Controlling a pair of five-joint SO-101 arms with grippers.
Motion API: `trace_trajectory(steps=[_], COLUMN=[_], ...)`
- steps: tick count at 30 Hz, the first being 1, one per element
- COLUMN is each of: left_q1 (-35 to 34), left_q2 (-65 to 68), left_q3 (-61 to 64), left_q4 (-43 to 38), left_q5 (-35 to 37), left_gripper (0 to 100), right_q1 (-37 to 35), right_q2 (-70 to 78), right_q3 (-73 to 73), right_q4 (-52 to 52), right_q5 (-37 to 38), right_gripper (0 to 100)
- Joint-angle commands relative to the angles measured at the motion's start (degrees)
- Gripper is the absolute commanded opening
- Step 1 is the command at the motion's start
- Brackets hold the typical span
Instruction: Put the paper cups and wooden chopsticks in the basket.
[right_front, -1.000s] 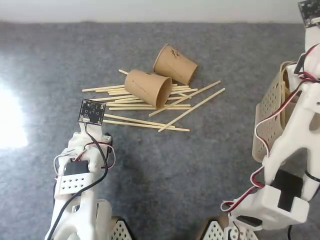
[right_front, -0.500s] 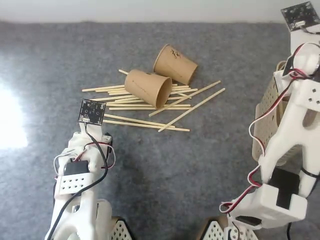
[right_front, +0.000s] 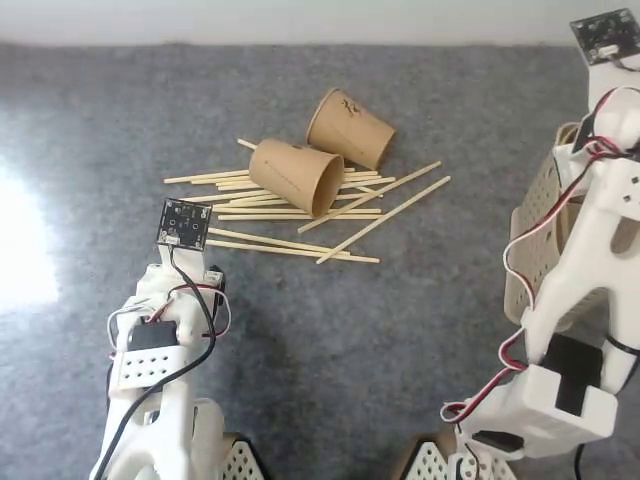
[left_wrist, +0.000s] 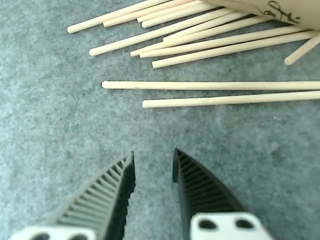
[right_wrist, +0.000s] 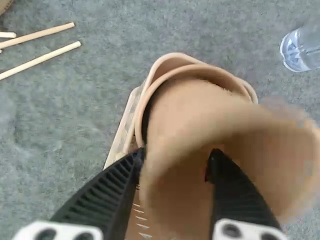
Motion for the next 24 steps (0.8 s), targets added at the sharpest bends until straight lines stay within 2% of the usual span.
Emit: trace_trajectory(steps=[1,9,16,19,24], left_q1=[0.44,0.35,0.35,0.44,0.53], left_q2=[-1.05,-1.05,-1.05,-1.05,-1.14], left_q3=[-0.13,-0.13,-0.13,-0.13,-1.19], left_q4=[-1.23,-1.23,-1.23,-1.23,-1.23], left_q5=[-0.35,-0.35,-0.26,0.09,8.09], left_gripper=[12,12,12,12,12], right_q1=[0.57,-2.42,-1.54,-1.27,-3.82], right_q2=[-1.45,-14.9,-28.44,-35.47,-46.02], right_q3=[-1.32,-1.32,0.44,8.7,33.23], right_q4=[-0.48,-4.09,3.03,2.77,-0.48], right_q5=[0.53,0.35,-0.79,-5.8,-5.89], right_gripper=[21.5,21.4,21.2,21.1,14.0])
